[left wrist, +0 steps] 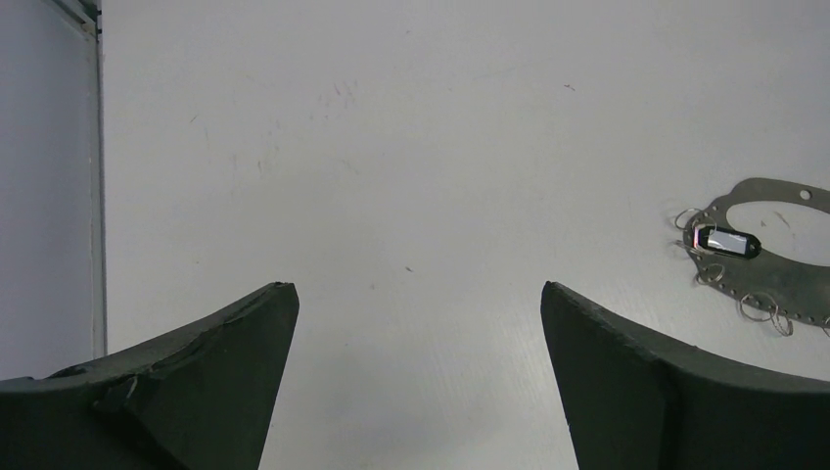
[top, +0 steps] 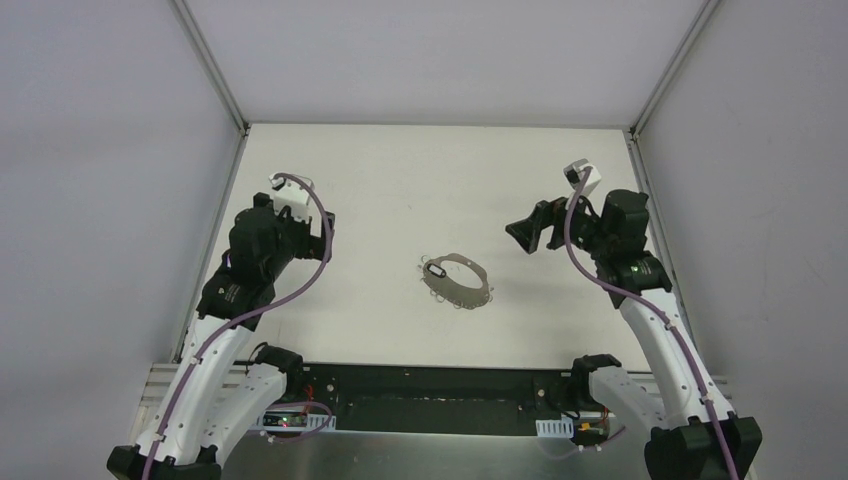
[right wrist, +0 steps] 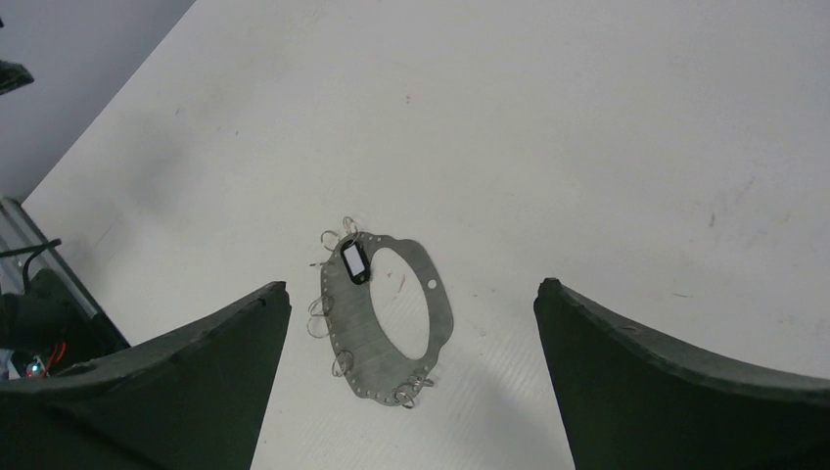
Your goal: Put the keys on the keyring
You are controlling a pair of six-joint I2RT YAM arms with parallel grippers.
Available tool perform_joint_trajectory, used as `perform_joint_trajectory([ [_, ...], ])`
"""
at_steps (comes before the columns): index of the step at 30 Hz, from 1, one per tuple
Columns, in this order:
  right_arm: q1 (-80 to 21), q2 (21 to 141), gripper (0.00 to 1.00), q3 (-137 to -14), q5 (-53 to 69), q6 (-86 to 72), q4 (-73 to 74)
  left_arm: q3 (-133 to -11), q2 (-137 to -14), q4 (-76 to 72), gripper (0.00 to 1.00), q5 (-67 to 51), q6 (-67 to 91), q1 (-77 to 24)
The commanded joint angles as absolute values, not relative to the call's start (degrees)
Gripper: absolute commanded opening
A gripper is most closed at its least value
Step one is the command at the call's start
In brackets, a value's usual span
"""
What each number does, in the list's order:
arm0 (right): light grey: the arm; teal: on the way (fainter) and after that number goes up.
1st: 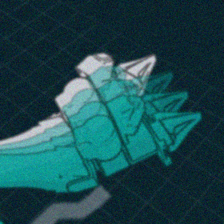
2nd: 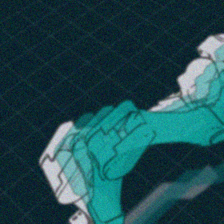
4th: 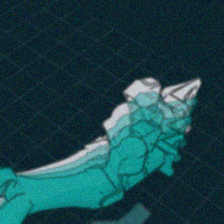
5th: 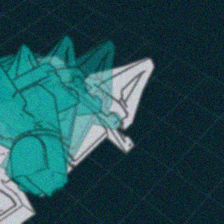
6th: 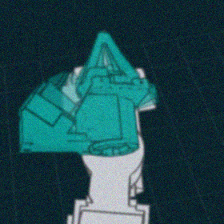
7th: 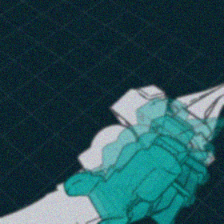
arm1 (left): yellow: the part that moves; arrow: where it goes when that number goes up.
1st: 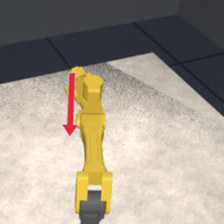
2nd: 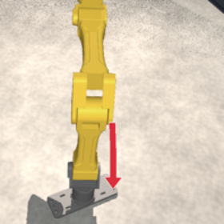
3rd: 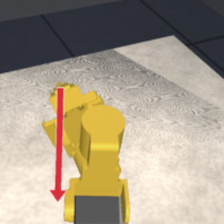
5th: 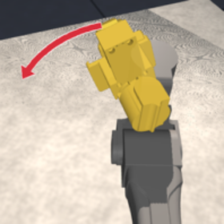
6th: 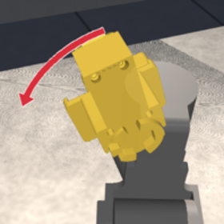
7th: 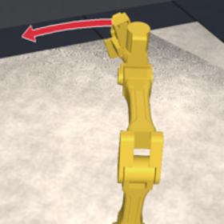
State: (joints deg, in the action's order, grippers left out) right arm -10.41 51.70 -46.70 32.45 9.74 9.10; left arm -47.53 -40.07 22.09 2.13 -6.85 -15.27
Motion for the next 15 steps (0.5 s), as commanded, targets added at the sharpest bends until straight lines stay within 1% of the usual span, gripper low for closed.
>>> perform_joint_trajectory([
  [1,-7.29,48.55,1.0,-46.91,27.58,5.87,7.6,-44.88,-37.73,15.3,0.99,1.65,-3.3,-14.36],
  [7,-5.54,46.56,1.0,-45.9,24.39,6.62,7.09,-42.74,-35.84,14.98,0.99,0.09,-2.73,-13.3],
  [13,-4.93,46.11,1.0,-45.37,24.4,6.82,7.11,-42.93,-35.89,16.71,0.99,-6.8,-1.89,-12.54],
  [15,-4.85,46.01,1.0,-45.35,24.68,7.0,7.16,-42.81,-36.1,16.79,0.99,-7.3,-1.89,-12.37],
])
